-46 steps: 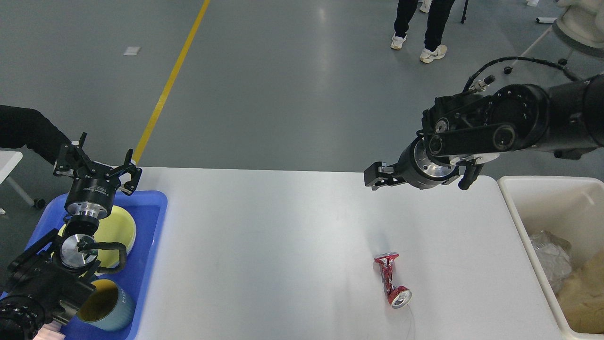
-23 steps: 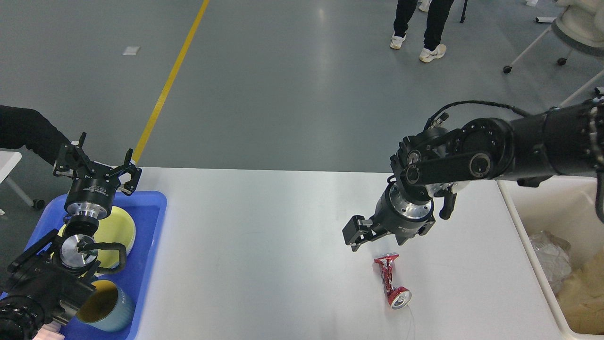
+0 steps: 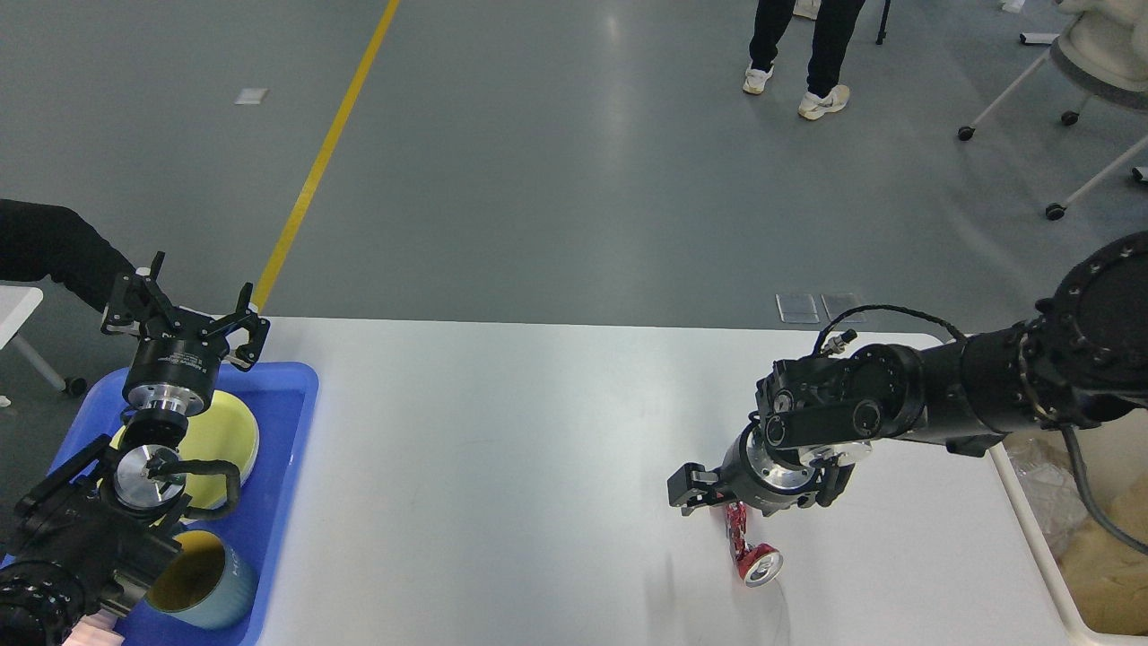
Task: Tidy desktop
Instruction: 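Reach the right gripper across the table down to the red can, then close the right gripper on the red can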
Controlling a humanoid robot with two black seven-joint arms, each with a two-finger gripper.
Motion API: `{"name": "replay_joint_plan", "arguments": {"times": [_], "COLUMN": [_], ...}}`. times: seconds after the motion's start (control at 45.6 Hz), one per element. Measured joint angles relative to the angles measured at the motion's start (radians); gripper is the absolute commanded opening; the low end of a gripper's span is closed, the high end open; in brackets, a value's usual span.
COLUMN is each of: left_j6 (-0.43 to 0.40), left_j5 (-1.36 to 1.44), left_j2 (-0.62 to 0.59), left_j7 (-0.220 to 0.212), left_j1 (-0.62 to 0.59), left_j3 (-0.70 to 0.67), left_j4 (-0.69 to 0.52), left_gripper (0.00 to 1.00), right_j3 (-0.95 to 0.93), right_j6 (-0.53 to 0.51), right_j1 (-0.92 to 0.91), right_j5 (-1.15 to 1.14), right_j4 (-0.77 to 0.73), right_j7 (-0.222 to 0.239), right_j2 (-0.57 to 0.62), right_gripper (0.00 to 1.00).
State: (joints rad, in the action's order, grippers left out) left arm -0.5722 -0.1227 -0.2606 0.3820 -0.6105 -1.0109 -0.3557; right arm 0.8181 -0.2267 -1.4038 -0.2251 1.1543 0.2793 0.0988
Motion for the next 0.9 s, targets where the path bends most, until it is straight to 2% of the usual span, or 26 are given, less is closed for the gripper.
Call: {"name": "replay_joint_plan", "arguments": {"times": [0.241, 0.46, 0.548, 0.701, 0.833, 0.854, 0.876, 0.898], "left_j6": [0.0, 0.0, 0.0, 0.0, 0.0, 0.0, 0.0, 0.0], "left_j5": [0.0, 0.0, 0.0, 0.0, 0.0, 0.0, 0.0, 0.0], "left_j2": [0.0, 0.0, 0.0, 0.0, 0.0, 0.0, 0.0, 0.0], "left_j7": [0.0, 0.0, 0.0, 0.0, 0.0, 0.0, 0.0, 0.0], "left_j1": [0.0, 0.0, 0.0, 0.0, 0.0, 0.0, 0.0, 0.0], "left_j3": [0.0, 0.0, 0.0, 0.0, 0.0, 0.0, 0.0, 0.0], "left_j4": [0.0, 0.0, 0.0, 0.0, 0.0, 0.0, 0.0, 0.0], "left_gripper": [0.97, 0.97, 0.97, 0.97, 0.97, 0.97, 0.97, 0.97], "right_j3": [0.07, 0.073, 0.073, 0.071, 0.071, 0.071, 0.07, 0.07], "right_j6": [0.165, 0.195, 0.212, 0.295, 0.359, 0.364, 0.366, 0.369], "right_j1": [0.113, 0.153, 0.157, 0.165, 0.173, 0.173, 0.173, 0.174], "right_j5": [-0.018, -0.098, -0.104, -0.105, -0.106, -0.107, -0.107, -0.109], "right_j4": [-0.063, -0.084, -0.085, -0.085, -0.084, -0.084, -0.083, -0.082], "right_j7": [0.0, -0.001, -0.001, -0.002, -0.004, -0.005, -0.005, -0.005], "right_j2": [-0.04, -0.043, -0.044, -0.044, -0.05, -0.051, -0.051, -0.052], "right_gripper": [0.99, 0.96, 0.92, 0.78, 0.5, 0.4, 0.11, 0.09]}}
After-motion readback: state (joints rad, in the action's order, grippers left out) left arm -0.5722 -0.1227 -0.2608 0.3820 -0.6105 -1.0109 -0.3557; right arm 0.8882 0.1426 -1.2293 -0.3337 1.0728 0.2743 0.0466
